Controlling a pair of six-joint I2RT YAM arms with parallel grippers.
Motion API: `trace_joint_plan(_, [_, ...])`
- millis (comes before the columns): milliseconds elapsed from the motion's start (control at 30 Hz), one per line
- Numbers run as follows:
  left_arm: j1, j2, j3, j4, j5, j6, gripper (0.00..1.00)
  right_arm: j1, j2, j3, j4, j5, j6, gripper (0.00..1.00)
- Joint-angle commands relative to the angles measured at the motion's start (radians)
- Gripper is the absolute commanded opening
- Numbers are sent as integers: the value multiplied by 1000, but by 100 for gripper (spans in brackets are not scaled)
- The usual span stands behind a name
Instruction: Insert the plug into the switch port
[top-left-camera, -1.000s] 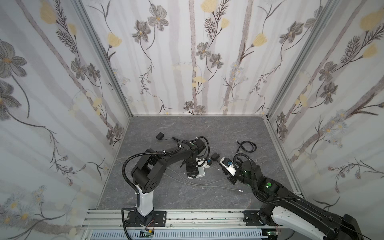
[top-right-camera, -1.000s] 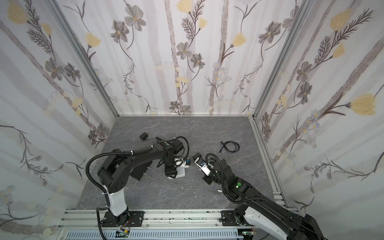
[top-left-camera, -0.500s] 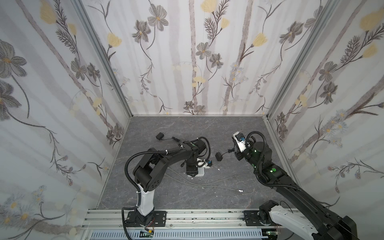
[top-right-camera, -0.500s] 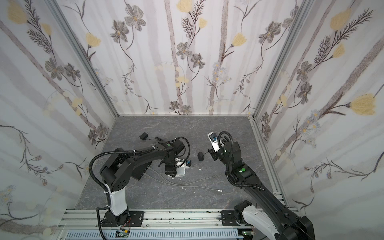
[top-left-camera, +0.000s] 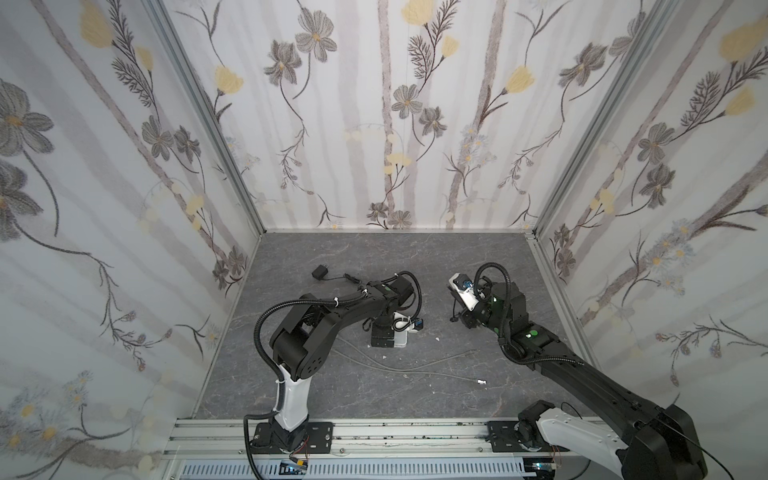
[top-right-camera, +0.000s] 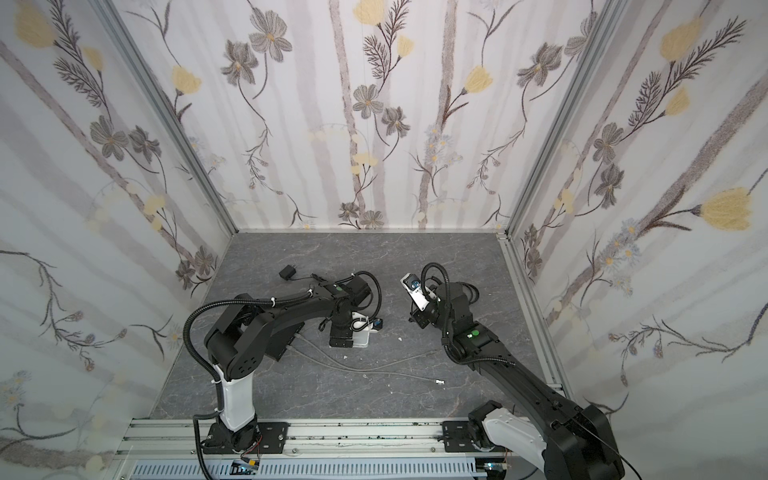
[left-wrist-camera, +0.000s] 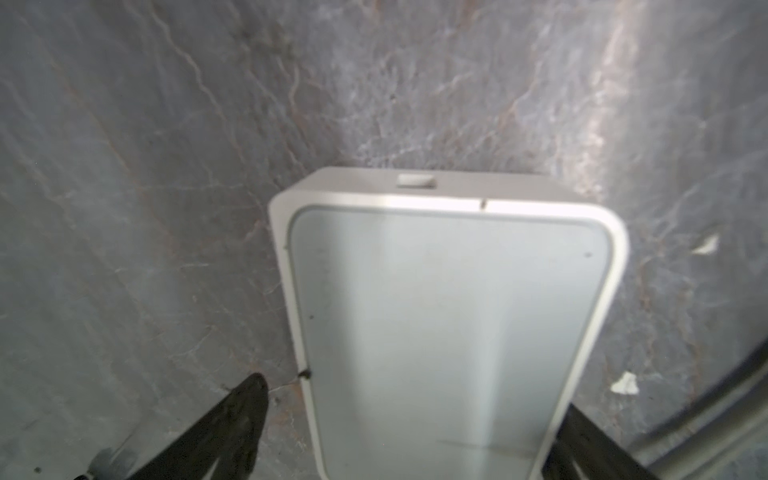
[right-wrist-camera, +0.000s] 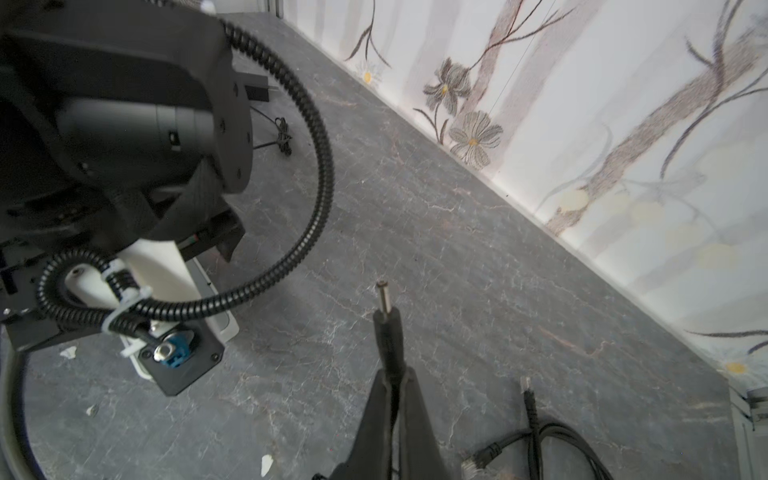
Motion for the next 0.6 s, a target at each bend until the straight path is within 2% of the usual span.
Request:
trace_joint_plan(0, [-1,-18,-8,86,-3,-2,100,7,-14,-45,58,-49,31,0])
trace_joint_plan(133, [1,-134,-28,177,77,-91,100,40,-15,-97,58,-54,34,0])
trace_joint_plan(300, [13,-342,-88,267,101,-311,100,120,39,-119,27,-23,-24,0])
trace_joint_plan(367, [28,-410,-120,316,42,-460,100,138,76,-121,10,-34,-72,0])
trace_joint_plan(433, [58,-440,-98,294,-42,-673,100,150,112,-115,-5,-41,-110,0])
trace_joint_plan(500, [133,-441,-45,206,24,-881,100,163,154,-100,-28,-48,-148,0])
trace_joint_plan(567, [228,-426,-19,161,161,-1083,100,175,206,-73,-51,-53,-172,0])
